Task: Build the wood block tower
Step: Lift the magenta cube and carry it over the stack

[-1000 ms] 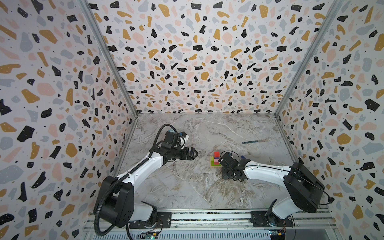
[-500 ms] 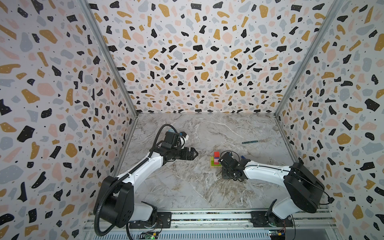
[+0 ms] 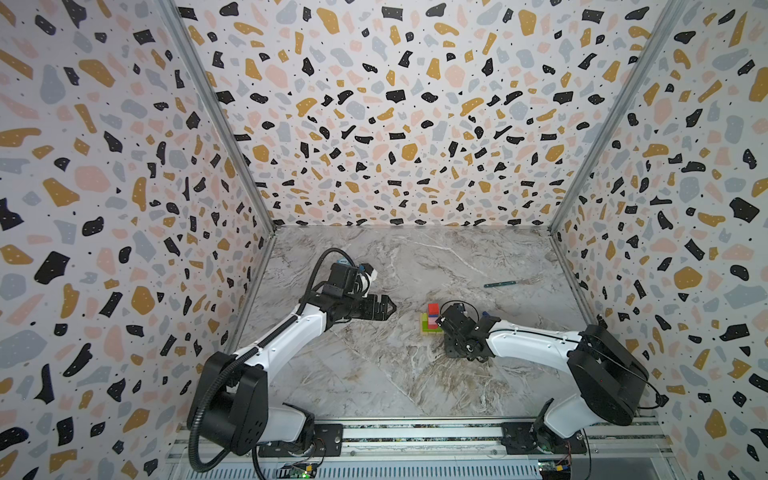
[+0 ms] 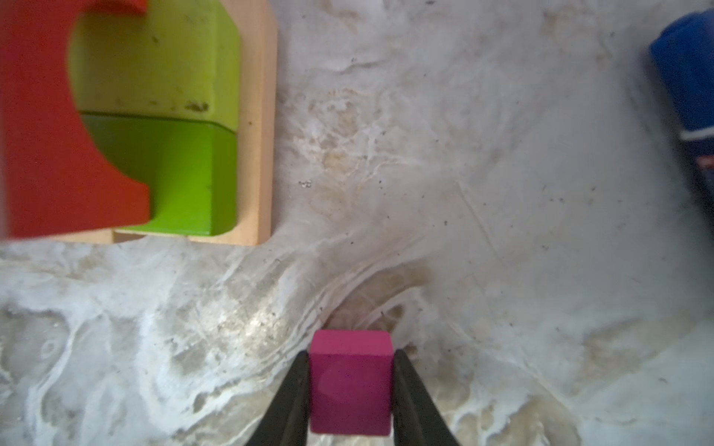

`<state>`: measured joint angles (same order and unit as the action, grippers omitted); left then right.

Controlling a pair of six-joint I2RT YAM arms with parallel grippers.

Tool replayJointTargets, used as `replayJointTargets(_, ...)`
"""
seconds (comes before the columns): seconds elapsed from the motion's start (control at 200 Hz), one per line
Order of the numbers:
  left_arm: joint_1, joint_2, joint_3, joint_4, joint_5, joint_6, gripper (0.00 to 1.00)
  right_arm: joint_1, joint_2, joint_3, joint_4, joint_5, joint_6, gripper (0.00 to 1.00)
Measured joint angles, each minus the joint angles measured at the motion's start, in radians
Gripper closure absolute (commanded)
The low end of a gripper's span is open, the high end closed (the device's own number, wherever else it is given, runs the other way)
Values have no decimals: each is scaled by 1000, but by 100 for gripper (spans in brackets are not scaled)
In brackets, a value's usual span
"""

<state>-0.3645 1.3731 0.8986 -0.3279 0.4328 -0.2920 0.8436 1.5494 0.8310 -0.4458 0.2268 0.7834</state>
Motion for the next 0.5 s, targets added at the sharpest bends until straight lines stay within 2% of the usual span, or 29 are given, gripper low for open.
replayJointTargets(0.501,0,0,0,0,4,0,1,-5,-27,204,-187,-10,0,69)
